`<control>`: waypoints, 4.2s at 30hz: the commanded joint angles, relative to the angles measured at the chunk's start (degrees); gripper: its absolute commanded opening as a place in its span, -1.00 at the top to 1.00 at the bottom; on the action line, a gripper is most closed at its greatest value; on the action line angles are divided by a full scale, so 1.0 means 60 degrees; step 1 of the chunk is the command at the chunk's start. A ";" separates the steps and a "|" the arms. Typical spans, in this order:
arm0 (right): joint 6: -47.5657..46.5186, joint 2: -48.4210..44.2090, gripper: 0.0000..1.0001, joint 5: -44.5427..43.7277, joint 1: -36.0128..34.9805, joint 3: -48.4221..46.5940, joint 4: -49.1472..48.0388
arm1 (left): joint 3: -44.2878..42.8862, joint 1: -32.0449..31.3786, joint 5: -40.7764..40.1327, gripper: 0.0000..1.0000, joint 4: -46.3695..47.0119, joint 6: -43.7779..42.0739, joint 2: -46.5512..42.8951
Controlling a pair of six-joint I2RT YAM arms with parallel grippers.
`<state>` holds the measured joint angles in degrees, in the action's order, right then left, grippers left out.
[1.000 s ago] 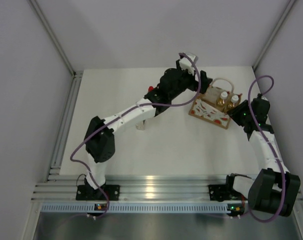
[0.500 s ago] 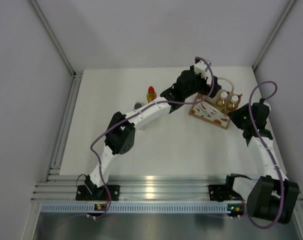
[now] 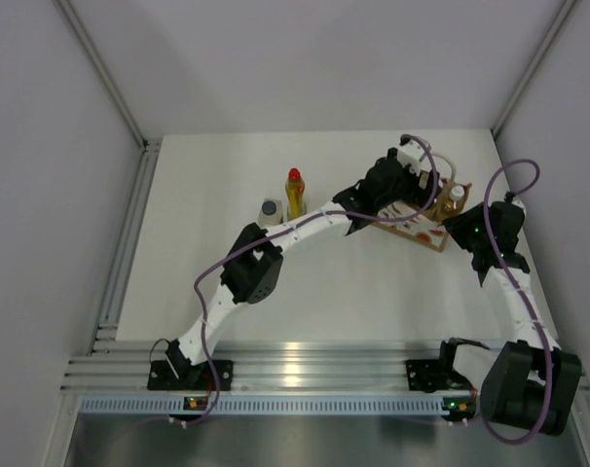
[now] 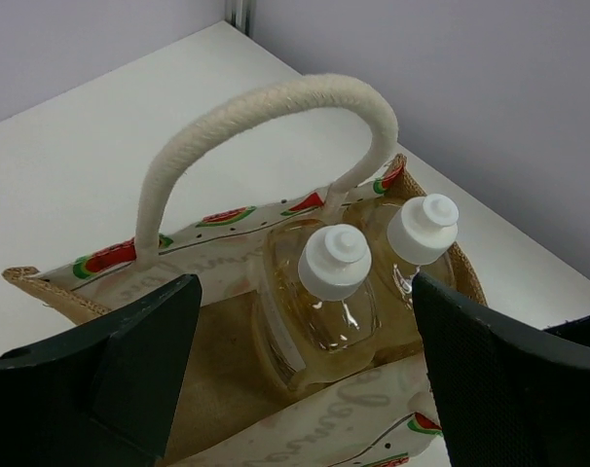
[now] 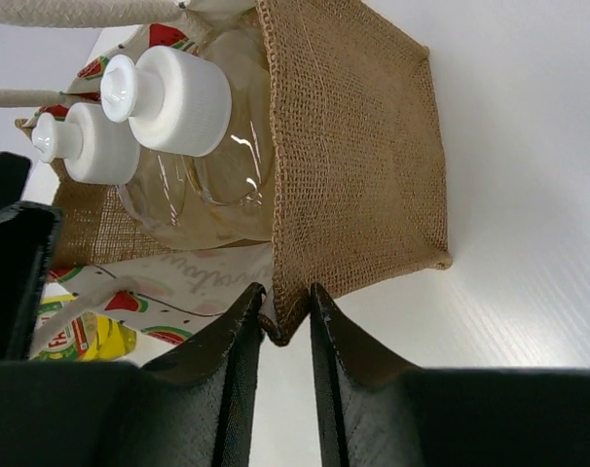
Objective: Take the personal care products out of the canvas bag
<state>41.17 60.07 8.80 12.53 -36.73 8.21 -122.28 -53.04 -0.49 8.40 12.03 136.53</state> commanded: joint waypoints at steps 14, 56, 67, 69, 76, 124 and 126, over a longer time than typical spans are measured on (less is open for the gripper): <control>-0.0050 -0.0169 0.56 0.0159 0.0093 0.0072 -0.0386 | -0.1388 -0.0535 -0.1777 -0.76 0.0723 -0.0994 0.1209; -0.0196 0.0066 0.56 0.0336 0.0196 0.0131 -0.0401 | -0.2677 -0.0814 -0.2013 1.00 0.0548 -0.1214 0.0582; -0.0035 0.0183 0.56 0.0204 0.0211 -0.0001 -0.0416 | -0.2296 -0.0829 -0.1940 1.00 0.0226 -0.1507 -0.0620; -0.0006 0.0198 0.56 0.0204 0.0225 -0.0016 -0.0430 | -0.2281 -0.0814 -0.1983 1.00 0.0211 -0.1610 -0.0825; 0.0009 0.0154 0.56 0.0145 0.0211 0.0013 -0.0416 | -0.2281 -0.0814 -0.2042 1.00 0.0108 -0.1785 -0.1426; -0.0387 0.0417 0.57 0.0189 0.0284 -0.0485 -0.0313 | 0.5625 0.6232 -0.2321 1.00 0.0222 -0.0423 -0.8223; -0.0372 0.0432 0.57 0.0306 0.0284 -0.0485 -0.0299 | 0.6851 0.6218 -0.2509 1.00 0.1419 -0.0511 -0.8471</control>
<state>39.99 62.02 10.66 13.63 -37.58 7.35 -86.72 -15.11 -15.00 -3.16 8.62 91.48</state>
